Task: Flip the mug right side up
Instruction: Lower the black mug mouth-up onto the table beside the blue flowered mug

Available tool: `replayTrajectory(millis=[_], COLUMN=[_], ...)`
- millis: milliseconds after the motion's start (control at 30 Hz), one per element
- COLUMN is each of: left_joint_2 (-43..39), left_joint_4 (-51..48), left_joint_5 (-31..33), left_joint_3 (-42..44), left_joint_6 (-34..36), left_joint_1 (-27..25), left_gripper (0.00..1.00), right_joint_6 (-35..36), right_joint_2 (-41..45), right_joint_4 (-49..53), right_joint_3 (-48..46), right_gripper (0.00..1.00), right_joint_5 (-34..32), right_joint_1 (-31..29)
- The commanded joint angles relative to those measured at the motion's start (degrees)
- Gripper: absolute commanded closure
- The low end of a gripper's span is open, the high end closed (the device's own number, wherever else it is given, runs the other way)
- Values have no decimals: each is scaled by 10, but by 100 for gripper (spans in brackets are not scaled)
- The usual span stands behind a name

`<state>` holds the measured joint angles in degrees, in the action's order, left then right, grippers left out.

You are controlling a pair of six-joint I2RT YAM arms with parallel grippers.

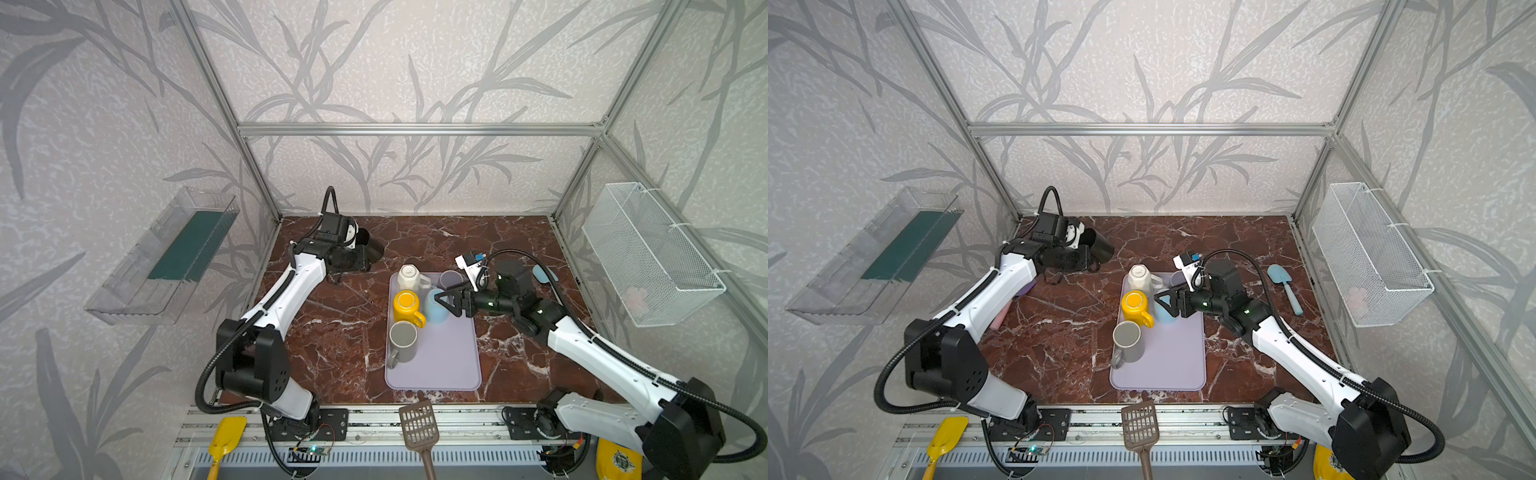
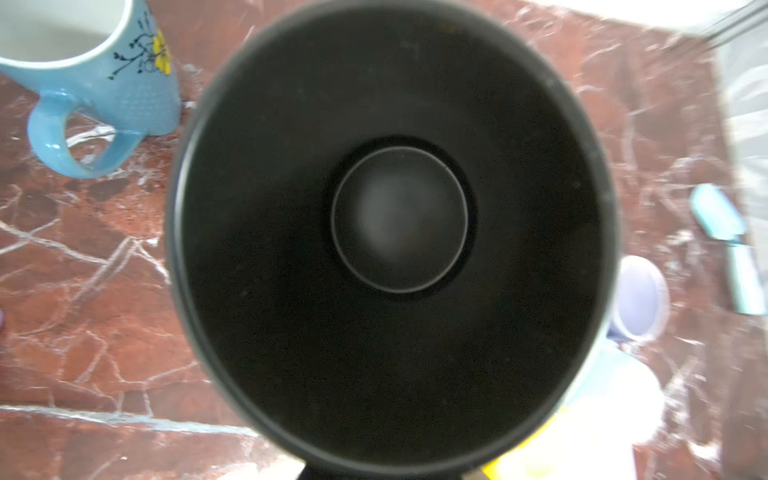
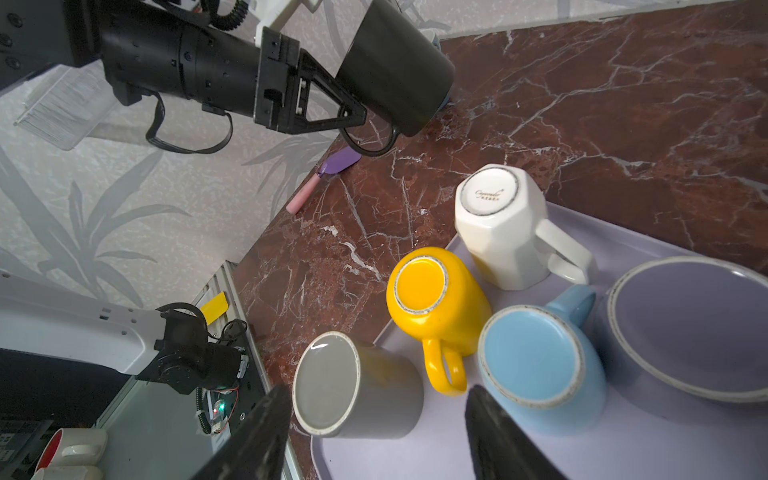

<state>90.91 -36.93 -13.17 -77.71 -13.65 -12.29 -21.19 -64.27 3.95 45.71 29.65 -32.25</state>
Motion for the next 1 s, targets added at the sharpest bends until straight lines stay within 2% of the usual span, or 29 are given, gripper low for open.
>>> replayTrajectory(millis=[0,367,667,967], left_joint_2=[20,133,195,256], left_joint_4=[10,3,15,-8], left_joint_5=[44,125,125,156], left_joint_3=[-56,-147,-198,-249], left_joint_6=[29,72,85,102], left_joint_1=[3,13,21,22], left_gripper=[100,100,100,100], right_joint_6=[16,26,32,33], right_joint_2=[21,48,68,74], right_joint_4=[22,52,73,78], right_joint_3=[-4,-11,-10,-11], right_gripper=[33,33,32,32], right_joint_5=[-16,-30,-37,-42], right_joint_1=[1,1,1,2])
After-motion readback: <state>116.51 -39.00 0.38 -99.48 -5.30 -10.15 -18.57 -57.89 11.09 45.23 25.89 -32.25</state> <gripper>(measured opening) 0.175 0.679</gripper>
